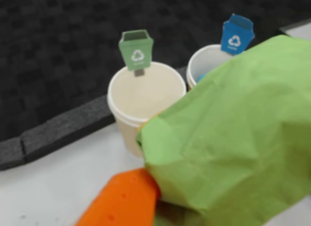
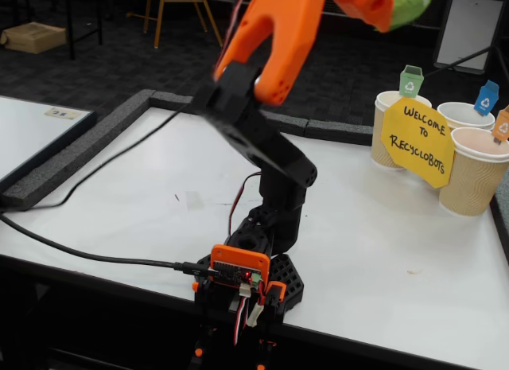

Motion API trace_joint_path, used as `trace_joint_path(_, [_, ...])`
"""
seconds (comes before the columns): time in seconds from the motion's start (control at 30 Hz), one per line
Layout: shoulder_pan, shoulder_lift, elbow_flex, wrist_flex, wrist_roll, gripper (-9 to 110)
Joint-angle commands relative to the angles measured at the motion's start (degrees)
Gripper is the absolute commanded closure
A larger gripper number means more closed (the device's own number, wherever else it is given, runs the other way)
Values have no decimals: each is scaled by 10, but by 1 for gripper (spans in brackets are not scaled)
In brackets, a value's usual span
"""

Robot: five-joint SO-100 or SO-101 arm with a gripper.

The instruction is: Sort rubbish by color.

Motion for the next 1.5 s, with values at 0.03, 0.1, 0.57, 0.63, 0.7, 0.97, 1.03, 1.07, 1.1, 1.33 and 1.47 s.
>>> trace_joint_path(0.03, [25, -105, -57, -91, 4, 101])
trace_joint_path(0.1, [31, -153, -85, -115, 4, 101])
trace_joint_path(0.57, [21, -414, -319, -194, 3, 101])
trace_joint_path(0.63, [13, -437, -335, -194, 3, 101])
trace_joint_path(0.7, [5, -454, -340, -200, 3, 101])
trace_joint_path(0.97, [-17, -506, -340, -221, 3, 101])
trace_joint_path(1.03, [-18, -517, -340, -227, 3, 101])
trace_joint_path(1.07, [-19, -522, -340, -230, 3, 101])
trace_joint_path(1.1, [-20, -527, -339, -233, 3, 101])
trace_joint_path(1.33, [-28, -535, -325, -250, 3, 101])
trace_joint_path(1.47, [-40, -535, -318, -250, 3, 98])
